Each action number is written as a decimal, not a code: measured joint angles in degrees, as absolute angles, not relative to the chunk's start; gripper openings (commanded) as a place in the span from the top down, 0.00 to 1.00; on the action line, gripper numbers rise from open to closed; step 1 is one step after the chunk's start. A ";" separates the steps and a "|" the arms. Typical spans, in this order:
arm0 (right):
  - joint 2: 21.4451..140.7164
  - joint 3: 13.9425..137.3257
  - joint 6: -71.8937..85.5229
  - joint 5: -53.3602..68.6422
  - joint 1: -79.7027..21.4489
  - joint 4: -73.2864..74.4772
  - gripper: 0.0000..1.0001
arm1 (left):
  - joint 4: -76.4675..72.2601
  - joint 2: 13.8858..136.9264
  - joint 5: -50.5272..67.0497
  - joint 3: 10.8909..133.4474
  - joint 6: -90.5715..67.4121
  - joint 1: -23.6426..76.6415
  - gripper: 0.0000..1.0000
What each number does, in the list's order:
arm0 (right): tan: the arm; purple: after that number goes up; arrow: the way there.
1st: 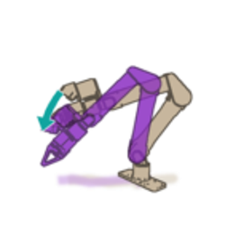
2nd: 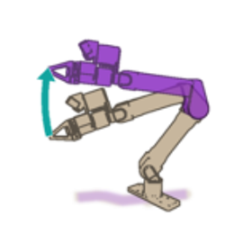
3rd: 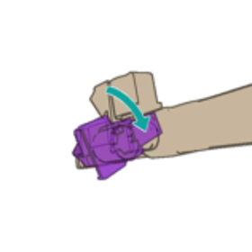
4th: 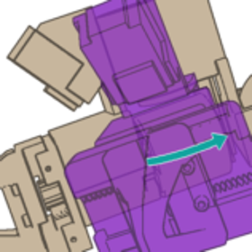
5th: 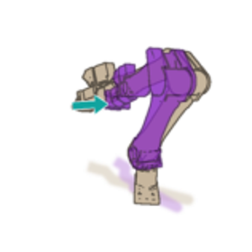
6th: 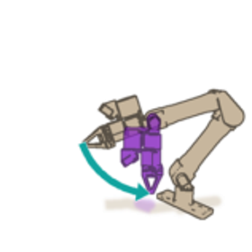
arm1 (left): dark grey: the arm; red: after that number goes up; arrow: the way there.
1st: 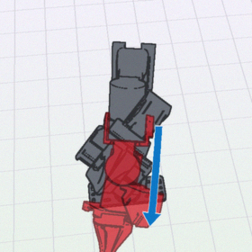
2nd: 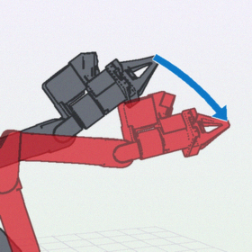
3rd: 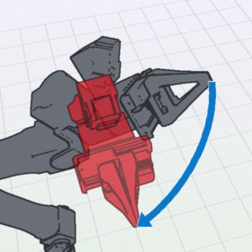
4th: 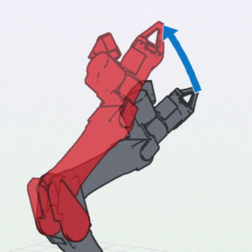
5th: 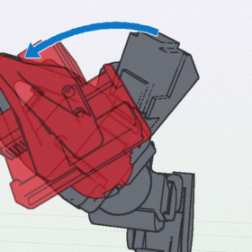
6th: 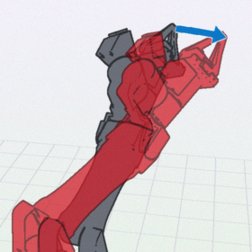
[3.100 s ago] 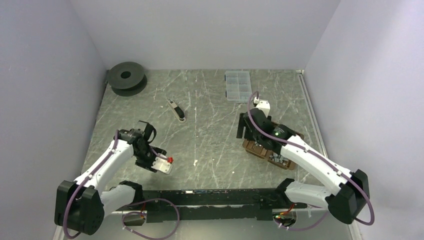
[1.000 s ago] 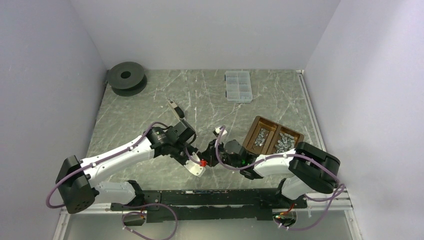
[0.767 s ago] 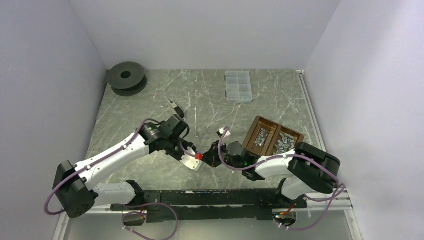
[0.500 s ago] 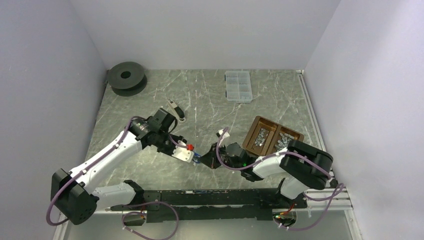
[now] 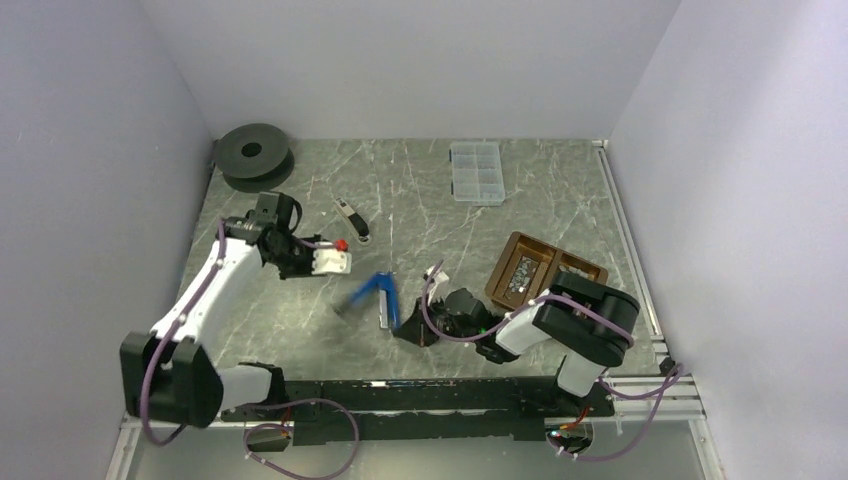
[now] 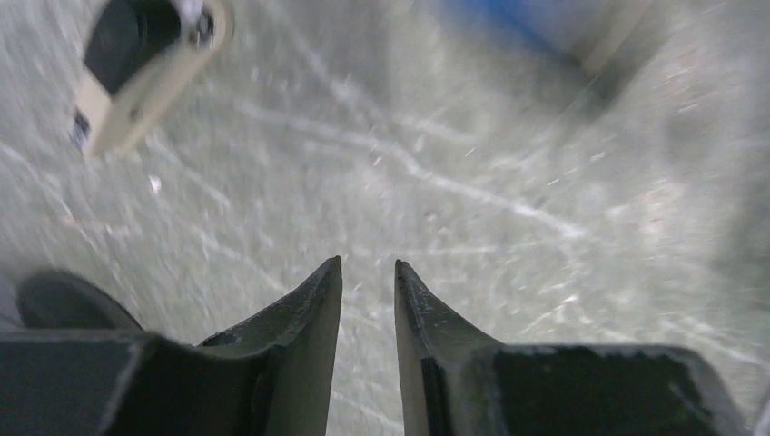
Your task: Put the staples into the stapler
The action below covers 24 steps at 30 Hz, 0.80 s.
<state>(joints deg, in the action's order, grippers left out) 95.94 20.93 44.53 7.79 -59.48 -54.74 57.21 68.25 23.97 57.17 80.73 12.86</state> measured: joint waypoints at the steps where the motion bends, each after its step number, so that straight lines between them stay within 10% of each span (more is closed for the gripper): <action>1: 96.25 20.80 43.86 9.19 -59.83 -53.74 1.00 | 55.79 70.11 22.61 57.17 80.93 10.76 1.00; 13: 98.10 20.34 42.50 18.41 -61.49 -51.13 1.00 | 48.10 78.48 14.00 57.82 79.81 6.79 1.00; 19: 96.68 20.60 42.04 18.55 -61.49 -48.40 1.00 | 52.45 76.99 15.90 61.98 78.32 11.70 0.79; 24: 92.09 24.84 39.18 16.53 -61.69 -35.64 0.49 | 55.83 75.59 19.16 64.66 74.17 21.21 0.75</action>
<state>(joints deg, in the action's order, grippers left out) 92.09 24.84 39.18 16.53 -61.69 -35.64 55.83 75.59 19.16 64.66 74.17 21.21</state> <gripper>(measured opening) 0.275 0.237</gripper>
